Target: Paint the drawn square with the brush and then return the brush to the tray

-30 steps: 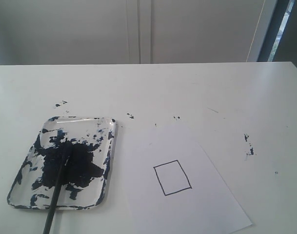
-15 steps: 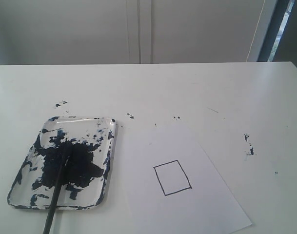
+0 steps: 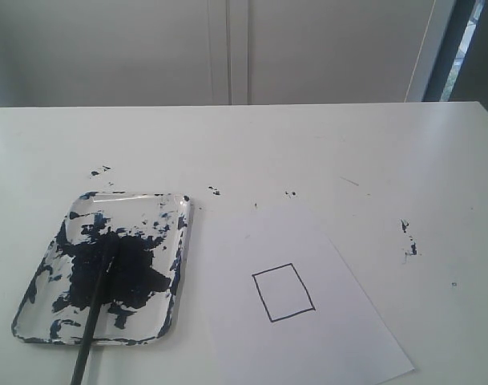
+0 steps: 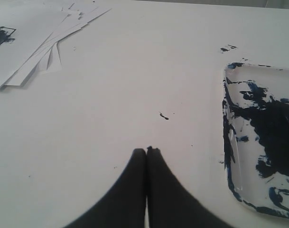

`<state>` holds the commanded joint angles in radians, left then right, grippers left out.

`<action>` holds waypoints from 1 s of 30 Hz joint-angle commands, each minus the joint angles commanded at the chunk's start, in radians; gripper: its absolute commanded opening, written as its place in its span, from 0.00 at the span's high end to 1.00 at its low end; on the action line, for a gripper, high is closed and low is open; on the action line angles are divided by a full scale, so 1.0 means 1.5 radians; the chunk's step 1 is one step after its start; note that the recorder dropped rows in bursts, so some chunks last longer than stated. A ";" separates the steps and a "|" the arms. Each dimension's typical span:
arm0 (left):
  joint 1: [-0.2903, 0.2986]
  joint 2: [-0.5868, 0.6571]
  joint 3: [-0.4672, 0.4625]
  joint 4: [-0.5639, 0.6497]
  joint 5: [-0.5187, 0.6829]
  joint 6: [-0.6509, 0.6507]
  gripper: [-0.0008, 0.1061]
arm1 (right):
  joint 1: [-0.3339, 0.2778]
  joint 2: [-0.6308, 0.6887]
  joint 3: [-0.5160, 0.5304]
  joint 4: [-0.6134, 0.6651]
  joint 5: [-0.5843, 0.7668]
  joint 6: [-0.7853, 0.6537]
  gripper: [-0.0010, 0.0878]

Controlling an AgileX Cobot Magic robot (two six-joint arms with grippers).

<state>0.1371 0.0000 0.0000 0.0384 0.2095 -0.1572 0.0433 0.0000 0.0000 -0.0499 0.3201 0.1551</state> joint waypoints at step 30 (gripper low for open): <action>0.000 0.000 0.000 0.000 0.000 0.000 0.99 | 0.000 0.000 0.000 -0.013 0.000 -0.013 0.99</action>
<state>0.1371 0.0000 0.0000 0.0384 0.2092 -0.1572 0.0433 0.0000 0.0000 -0.0690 0.3201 0.1358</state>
